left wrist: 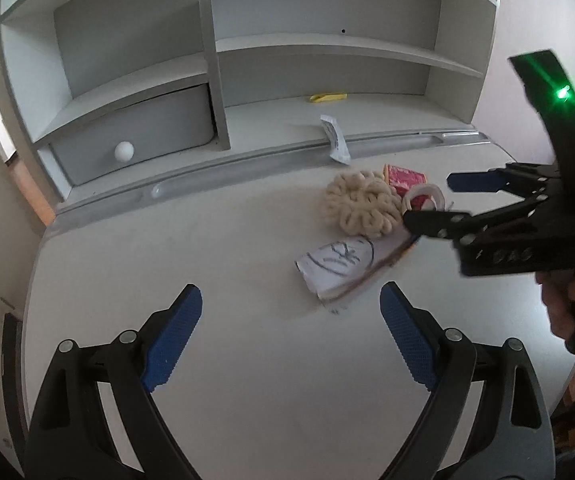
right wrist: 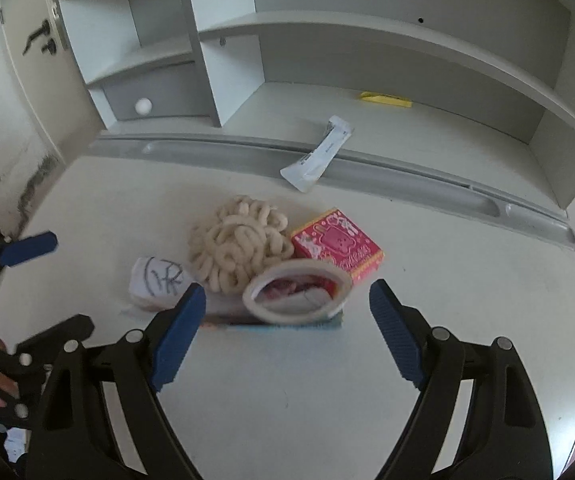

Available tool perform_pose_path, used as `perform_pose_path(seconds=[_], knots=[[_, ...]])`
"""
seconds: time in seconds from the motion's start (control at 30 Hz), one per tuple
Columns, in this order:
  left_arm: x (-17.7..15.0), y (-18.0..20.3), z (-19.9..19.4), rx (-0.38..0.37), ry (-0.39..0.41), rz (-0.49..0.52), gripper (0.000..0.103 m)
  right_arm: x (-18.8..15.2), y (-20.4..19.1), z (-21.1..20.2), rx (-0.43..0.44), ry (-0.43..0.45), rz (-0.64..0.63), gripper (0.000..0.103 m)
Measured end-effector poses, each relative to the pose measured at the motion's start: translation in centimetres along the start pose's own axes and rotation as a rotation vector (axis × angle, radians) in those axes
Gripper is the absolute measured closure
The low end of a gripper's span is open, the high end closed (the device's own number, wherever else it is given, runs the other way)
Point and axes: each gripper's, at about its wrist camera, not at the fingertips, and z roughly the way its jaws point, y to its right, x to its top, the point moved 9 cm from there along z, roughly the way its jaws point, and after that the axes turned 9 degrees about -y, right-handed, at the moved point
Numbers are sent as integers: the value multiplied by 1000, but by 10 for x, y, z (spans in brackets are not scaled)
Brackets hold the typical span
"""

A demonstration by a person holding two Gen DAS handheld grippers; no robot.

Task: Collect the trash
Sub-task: 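Grasp the white tape roll with right tool while left tool grasps the beige knotted rope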

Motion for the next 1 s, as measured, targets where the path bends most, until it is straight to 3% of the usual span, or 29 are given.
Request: perform_pose_path(seconds=[0.17, 0.23, 0.27, 0.3, 0.53, 0.67, 0.9, 0.97, 1.0], knots=[[14, 0, 16, -18, -18, 28, 14, 0, 9, 11, -21, -30, 3, 22], [19, 2, 22, -28, -25, 34, 14, 1, 8, 16, -20, -42, -4, 30], [21, 3, 25, -31, -28, 37, 14, 1, 7, 17, -18, -45, -8, 43], [23, 4, 27, -34, -29, 39, 14, 1, 7, 18, -20, -46, -6, 44], [46, 21, 41, -94, -41, 56, 14, 6, 21, -10, 8, 26, 46, 45], [60, 39, 61, -131, -85, 69, 14, -3, 37, -27, 4, 47, 80, 45], [68, 50, 93, -127, -144, 55, 16, -30, 61, -51, -15, 60, 126, 45], [69, 50, 96, -139, -149, 38, 25, -38, 68, -57, -19, 66, 138, 45], [68, 50, 96, -147, -155, 31, 43, -42, 71, -60, -20, 67, 144, 45]])
